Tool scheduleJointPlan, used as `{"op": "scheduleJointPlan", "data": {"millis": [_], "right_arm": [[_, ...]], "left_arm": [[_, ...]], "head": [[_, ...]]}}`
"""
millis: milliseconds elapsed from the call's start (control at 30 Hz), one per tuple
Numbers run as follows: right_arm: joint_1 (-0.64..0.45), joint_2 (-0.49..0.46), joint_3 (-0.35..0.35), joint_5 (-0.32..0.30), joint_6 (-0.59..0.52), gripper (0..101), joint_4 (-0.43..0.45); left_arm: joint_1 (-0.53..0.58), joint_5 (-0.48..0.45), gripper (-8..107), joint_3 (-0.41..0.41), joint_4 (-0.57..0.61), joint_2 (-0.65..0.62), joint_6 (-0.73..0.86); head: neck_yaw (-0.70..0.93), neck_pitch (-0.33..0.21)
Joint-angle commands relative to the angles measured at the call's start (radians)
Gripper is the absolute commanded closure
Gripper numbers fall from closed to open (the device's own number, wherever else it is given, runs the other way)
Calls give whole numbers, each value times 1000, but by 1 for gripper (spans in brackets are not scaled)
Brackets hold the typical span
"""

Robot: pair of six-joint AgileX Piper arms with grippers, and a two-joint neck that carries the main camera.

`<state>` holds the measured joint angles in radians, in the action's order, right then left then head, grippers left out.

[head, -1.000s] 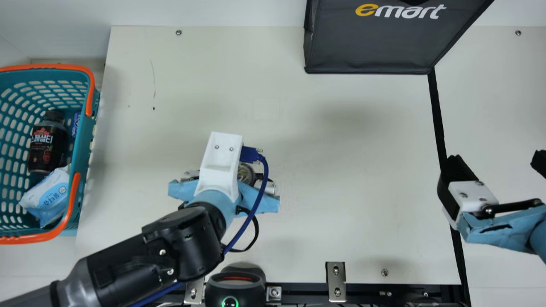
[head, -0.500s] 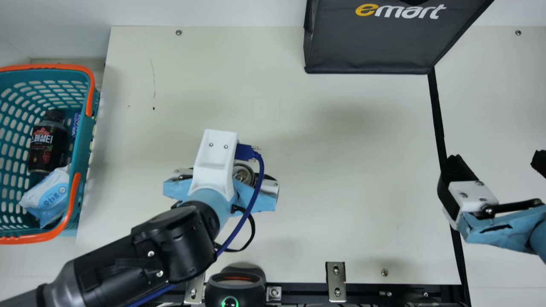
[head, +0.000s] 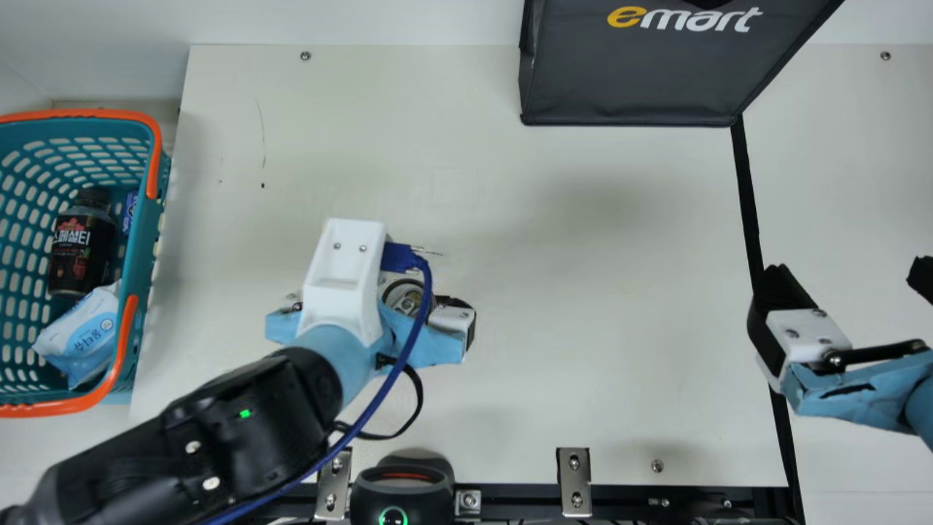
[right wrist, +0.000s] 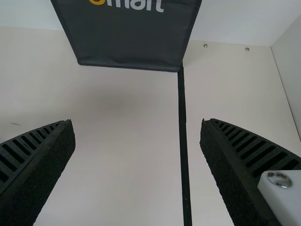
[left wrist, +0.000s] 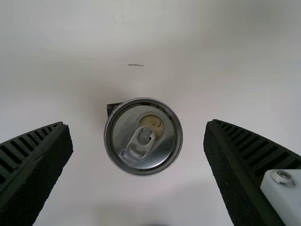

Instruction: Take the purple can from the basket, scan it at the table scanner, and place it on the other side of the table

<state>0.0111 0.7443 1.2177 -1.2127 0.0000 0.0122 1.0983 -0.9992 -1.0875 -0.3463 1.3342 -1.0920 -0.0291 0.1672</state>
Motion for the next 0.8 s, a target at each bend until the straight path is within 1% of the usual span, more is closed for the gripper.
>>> {"op": "scheduleJointPlan", "data": {"millis": [0,367,567,733,767], "right_arm": [[0,0,0,0,0,6,0],[0,0,0,0,0,6,0],[0,0,0,0,0,6,0],[0,0,0,0,0,6,-1],[0,0,0,0,0,6,-1]], "left_arm": [[-9,3,9,5,19,-37,15],[-107,13,9,47,133,-233,143],[-194,-7,9,72,173,-322,238],[-287,-19,9,97,206,-385,333],[-252,-18,9,94,200,-369,293]], "head": [[2,-29],[2,-29],[2,-29],[2,-29],[2,-29]]}}
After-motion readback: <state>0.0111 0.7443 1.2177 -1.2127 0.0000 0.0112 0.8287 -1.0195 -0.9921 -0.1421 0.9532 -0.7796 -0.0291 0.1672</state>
